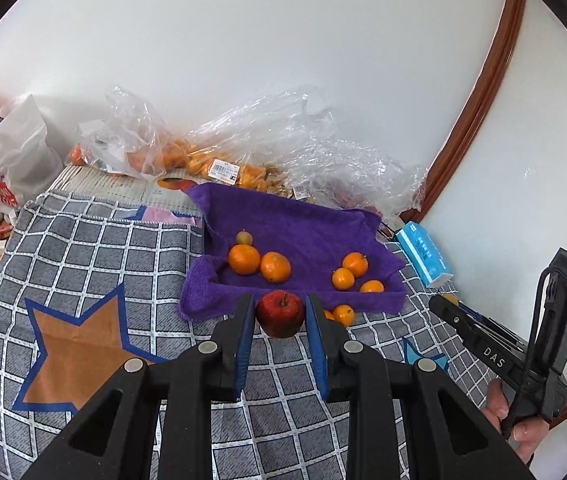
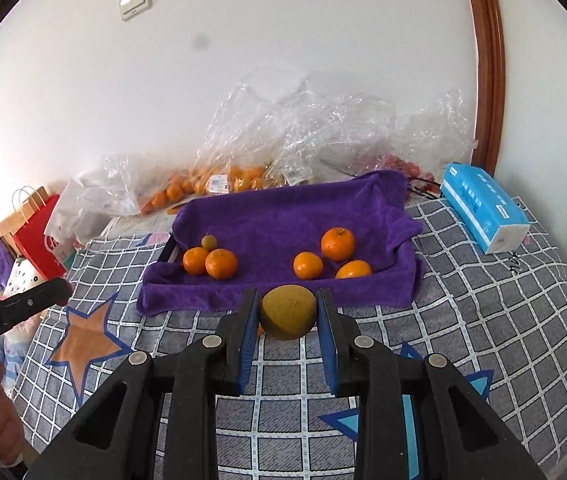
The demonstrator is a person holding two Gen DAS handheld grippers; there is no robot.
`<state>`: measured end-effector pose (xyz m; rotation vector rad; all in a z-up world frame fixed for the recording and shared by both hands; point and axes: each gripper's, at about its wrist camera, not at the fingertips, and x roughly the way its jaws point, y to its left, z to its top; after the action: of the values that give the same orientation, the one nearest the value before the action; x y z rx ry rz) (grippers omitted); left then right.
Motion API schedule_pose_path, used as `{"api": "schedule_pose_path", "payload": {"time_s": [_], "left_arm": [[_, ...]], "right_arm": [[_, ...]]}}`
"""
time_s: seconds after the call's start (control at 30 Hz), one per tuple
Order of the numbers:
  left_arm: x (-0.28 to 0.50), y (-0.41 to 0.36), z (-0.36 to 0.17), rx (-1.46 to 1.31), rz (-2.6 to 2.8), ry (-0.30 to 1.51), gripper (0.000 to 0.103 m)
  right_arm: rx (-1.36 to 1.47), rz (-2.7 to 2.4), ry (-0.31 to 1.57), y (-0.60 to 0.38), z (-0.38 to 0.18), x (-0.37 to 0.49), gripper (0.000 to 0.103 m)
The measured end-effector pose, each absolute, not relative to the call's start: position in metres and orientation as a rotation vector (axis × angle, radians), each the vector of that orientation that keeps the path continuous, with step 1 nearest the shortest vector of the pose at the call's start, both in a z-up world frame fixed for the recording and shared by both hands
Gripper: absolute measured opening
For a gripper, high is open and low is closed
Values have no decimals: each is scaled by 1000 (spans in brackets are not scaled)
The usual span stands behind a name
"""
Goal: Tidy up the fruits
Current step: 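Lift the red apple and yellow fruit and carry both over the purple towel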
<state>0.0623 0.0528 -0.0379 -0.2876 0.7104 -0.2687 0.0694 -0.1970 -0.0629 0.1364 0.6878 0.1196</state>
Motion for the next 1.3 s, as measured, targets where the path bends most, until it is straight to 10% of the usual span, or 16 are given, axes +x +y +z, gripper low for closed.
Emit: {"api": "schedule_pose_path", "payload": {"time_s": [1.3], "left_arm": [[171,34,-49,-309,-347,634,24]], "right_arm": [[143,225,763,-207,-127,226,28]]}}
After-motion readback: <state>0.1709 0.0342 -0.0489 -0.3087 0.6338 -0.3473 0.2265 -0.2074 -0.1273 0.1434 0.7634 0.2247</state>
